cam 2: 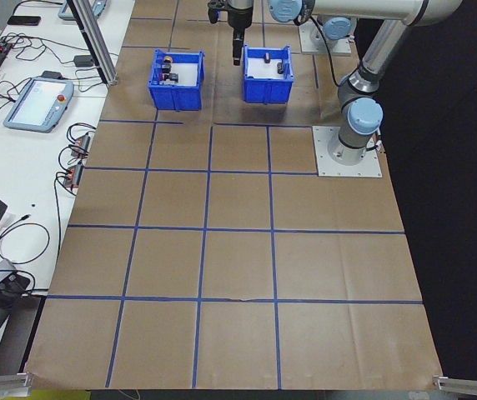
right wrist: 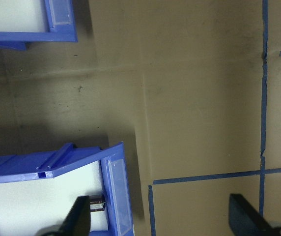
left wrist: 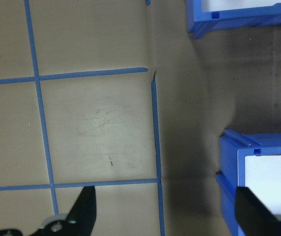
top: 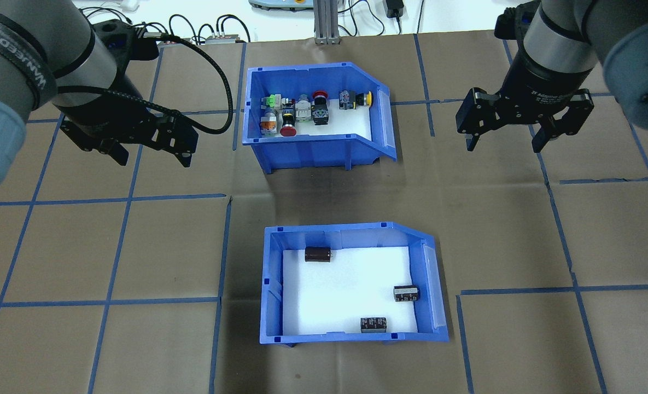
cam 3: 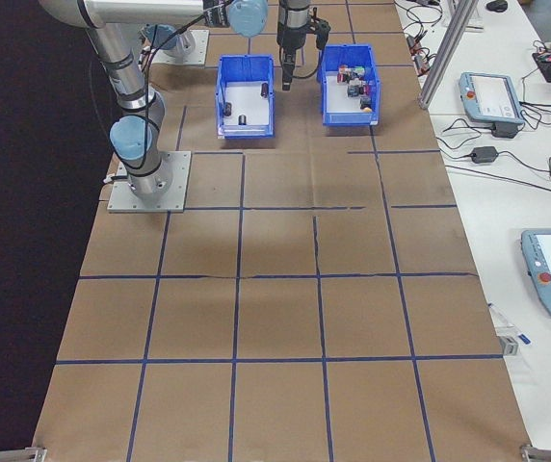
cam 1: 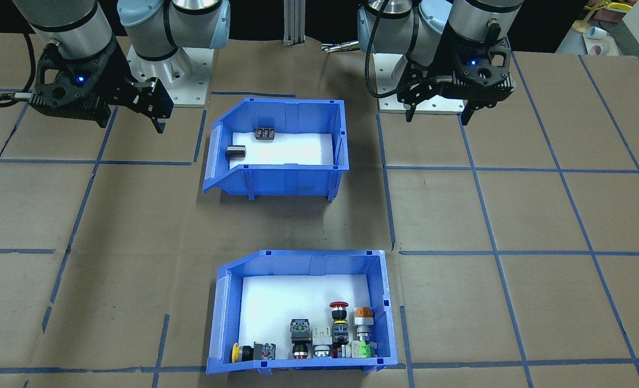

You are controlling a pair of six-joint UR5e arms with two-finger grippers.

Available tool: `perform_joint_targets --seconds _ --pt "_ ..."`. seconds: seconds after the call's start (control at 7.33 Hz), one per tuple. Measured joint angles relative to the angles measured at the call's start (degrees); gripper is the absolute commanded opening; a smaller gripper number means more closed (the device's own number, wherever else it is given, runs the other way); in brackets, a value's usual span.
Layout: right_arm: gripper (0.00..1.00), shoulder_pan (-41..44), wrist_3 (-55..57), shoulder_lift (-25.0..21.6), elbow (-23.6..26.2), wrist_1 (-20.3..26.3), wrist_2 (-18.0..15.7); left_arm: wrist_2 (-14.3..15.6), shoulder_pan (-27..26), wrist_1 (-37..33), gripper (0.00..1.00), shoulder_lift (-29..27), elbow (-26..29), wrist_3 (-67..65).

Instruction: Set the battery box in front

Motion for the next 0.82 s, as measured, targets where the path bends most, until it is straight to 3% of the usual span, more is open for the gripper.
perform_joint_targets --seconds 0.82 --pt "1.0 0.0 0.0 0.0 0.0 -0.1 -0.2 -0.3 0.0 0.8 0.99 -0.8 0.0 -0.1"
